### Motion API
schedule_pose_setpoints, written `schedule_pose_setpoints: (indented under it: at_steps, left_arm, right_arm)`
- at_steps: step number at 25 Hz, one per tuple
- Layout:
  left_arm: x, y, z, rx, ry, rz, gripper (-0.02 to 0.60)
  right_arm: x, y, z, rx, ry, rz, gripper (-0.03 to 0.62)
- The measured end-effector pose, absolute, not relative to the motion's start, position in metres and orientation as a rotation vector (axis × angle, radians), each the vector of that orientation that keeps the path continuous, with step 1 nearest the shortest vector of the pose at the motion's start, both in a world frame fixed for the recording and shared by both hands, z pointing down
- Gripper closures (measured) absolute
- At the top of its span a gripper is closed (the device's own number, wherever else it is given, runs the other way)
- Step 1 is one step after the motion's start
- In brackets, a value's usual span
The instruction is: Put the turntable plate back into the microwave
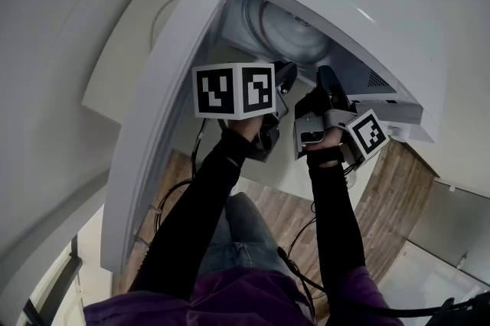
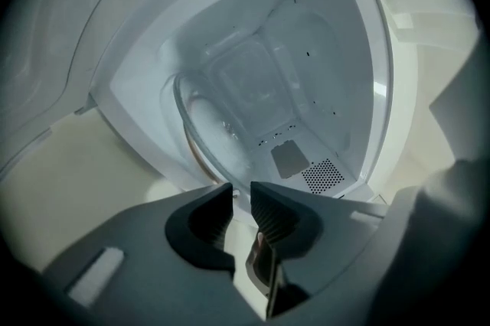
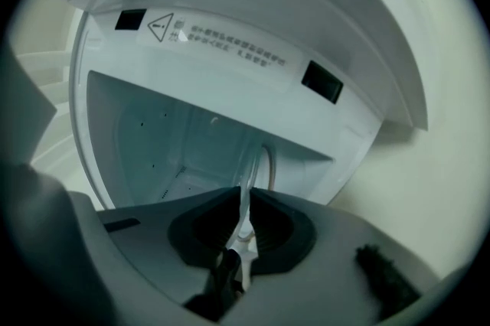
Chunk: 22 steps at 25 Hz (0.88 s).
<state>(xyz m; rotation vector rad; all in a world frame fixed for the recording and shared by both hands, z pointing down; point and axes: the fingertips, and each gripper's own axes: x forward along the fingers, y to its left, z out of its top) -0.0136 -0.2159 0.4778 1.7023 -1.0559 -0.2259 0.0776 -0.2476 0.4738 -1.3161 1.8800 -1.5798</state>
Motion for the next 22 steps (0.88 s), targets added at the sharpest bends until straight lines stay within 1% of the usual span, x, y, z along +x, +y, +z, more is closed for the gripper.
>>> schedule_pose_setpoints:
  at_steps: [12,22]
  left_arm:
    - [-0.011,-0.220,0.483,1.689,-1.028,-0.204,0.512]
    - [-0.009,-0.222,0.484,1.690,-1.043,-0.189,0.512]
  right_arm:
    - [0.078,-0.254,0.479,-1.379,1.891,-1.599,0.553]
    - [0.072,-0.260,0.475,-1.430,2.018,-1.538,0.540]
